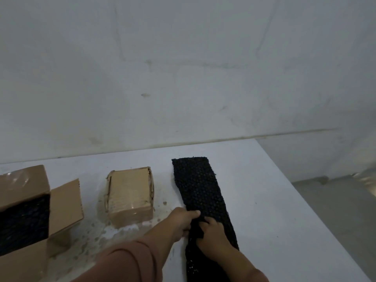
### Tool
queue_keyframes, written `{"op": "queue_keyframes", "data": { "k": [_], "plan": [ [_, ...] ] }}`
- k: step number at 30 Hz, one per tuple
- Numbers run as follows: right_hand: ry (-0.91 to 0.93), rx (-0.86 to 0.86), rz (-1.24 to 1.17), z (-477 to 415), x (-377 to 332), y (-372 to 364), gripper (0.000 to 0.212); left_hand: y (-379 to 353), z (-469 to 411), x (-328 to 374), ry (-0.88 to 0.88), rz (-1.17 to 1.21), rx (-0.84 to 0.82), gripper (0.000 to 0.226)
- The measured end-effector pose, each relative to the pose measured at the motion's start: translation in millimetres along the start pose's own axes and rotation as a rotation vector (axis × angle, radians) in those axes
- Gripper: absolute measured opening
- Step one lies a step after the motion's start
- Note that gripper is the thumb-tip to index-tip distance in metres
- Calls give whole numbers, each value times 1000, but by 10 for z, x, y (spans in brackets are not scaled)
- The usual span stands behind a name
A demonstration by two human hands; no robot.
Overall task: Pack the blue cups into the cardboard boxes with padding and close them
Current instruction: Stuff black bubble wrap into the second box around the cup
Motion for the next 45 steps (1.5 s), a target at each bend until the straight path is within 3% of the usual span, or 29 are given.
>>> {"op": "queue_keyframes", "data": {
  "k": [4, 8, 11, 13, 16, 18, 23, 26, 29, 32, 34, 36, 38, 39, 43, 45],
  "plan": [
    [13, 11, -119, -43, 53, 54, 44, -69, -54, 12, -107, 22, 24, 29],
    [-54, 211, -341, -108, 94, 315, 34, -15, 70, 223, -218, 83, -55, 24],
    [-156, 349, -677, -115, 95, 604, 23, 98, 261, 477, -271, 100, -92, 31],
    [-183, 313, -934, -98, 42, 768, 5, 210, 399, 643, -334, 131, -101, 32],
    [-140, 117, -1291, -41, -138, 969, 12, 392, 629, 851, -485, 220, -112, 26],
    [-51, 105, -1399, 25, -301, 1138, 16, 563, 795, 979, -622, 230, -47, 30],
    [252, 311, -1103, 299, -838, 1655, 45, 1032, 1229, 1229, -872, 86, 132, 74],
    [257, 515, -742, 500, -1143, 1925, 50, 1285, 1494, 1345, -987, -62, 224, 53],
    [269, 739, -420, 705, -1494, 2121, 21, 1504, 1781, 1412, -1096, -112, 295, 27],
    [386, 788, -507, 823, -1799, 2190, 30, 1778, 1974, 1470, -1176, -4, 275, 22],
    [533, 635, -759, 904, -2015, 2212, 30, 1996, 2041, 1487, -1163, 163, 88, 18],
    [666, 446, -960, 936, -2241, 2219, 29, 2245, 2019, 1468, -1064, 282, -86, 69],
    [707, 380, -1049, 905, -2446, 2207, 28, 2435, 2009, 1396, -907, 280, -156, 116],
    [704, 367, -1079, 884, -2556, 2192, 28, 2504, 2001, 1342, -847, 227, -159, 116],
    [617, 303, -1157, 725, -2962, 2036, 23, 2748, 1894, 1133, -688, 210, -67, 46],
    [597, 197, -1201, 610, -3104, 1905, 20, 2922, 1847, 1074, -652, 285, -28, 32]
  ]
}}
Point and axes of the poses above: each hand's wrist, its own z-axis away from the middle knuckle, its own y-axis out of the back of the hand, x = y × z, the point moved 2 cm from there along -z, towards the middle knuckle, and after that the axes turned 9 degrees about z, right-handed, at the moved point
